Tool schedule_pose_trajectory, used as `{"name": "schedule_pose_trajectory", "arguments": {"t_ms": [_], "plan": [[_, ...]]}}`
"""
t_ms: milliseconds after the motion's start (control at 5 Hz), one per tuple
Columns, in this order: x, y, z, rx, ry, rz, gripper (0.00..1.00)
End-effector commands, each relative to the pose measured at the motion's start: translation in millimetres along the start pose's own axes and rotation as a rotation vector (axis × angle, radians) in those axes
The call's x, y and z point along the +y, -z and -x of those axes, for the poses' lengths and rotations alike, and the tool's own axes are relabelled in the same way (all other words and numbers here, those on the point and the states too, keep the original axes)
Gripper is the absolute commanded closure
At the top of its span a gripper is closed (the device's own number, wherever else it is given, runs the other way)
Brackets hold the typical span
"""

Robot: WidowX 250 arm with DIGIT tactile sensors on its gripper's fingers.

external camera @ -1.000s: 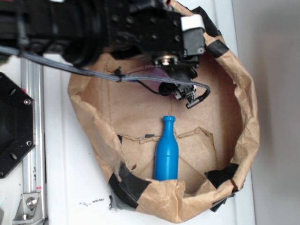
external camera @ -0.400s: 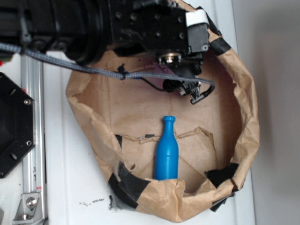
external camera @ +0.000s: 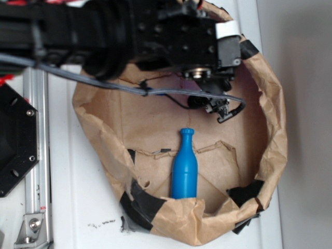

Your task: Grab the yellow duck.

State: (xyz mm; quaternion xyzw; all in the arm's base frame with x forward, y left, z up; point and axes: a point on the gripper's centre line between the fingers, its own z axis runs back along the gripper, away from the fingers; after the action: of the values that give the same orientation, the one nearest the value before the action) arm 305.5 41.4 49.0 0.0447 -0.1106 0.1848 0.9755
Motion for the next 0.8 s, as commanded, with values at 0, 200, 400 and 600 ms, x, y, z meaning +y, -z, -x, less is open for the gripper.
{"name": "schedule_pose_trajectory", "arguments": {"t_ms": [0, 200, 400, 600], "plan": [[1.1, 5.8, -22.2, -0.025, 0.003, 0.014, 0.00], [25.6, 35.2, -18.3, 0.037, -0.023, 0.004, 0.00], [40.8, 43.0, -8.2, 0.063, -0.040, -0.013, 0.00], [45.9, 34.6, 5.8, 0.060, -0.026, -0.012, 0.00]]}}
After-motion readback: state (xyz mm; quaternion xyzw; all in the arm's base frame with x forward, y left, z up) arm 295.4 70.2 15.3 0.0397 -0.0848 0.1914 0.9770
